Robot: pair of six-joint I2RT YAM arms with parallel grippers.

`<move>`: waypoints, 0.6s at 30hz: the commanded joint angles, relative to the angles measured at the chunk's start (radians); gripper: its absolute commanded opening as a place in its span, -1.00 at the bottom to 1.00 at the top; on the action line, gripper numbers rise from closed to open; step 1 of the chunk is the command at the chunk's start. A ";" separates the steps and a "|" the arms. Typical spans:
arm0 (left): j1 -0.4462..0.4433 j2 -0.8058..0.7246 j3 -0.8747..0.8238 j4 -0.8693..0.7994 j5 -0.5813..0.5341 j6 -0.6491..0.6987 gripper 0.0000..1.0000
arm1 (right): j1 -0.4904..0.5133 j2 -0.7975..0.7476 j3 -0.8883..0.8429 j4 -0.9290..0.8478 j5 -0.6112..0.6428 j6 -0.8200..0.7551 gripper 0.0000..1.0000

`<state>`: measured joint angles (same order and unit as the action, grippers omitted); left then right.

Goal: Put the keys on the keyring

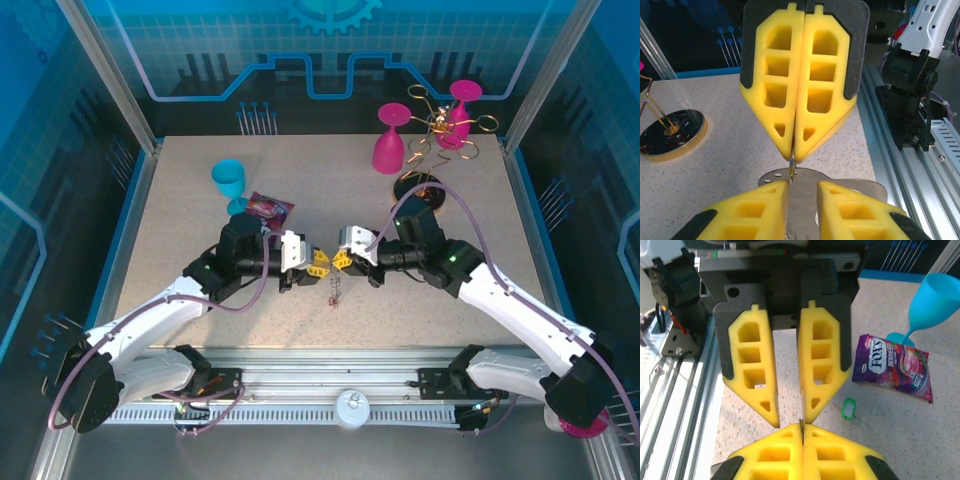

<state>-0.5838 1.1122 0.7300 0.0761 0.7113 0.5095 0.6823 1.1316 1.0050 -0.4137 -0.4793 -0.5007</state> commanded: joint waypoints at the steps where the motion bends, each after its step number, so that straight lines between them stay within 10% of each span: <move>1: -0.004 0.020 0.040 -0.088 -0.007 0.041 -0.58 | 0.038 0.042 0.081 -0.173 0.072 -0.098 -1.00; 18: -0.005 0.019 0.041 -0.089 0.023 0.036 -0.91 | 0.083 0.114 0.177 -0.160 -0.013 -0.080 -1.00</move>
<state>-0.5838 1.1316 0.7441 0.0013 0.7147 0.5316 0.7460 1.2499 1.1538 -0.6163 -0.4046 -0.6018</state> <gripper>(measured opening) 0.056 0.058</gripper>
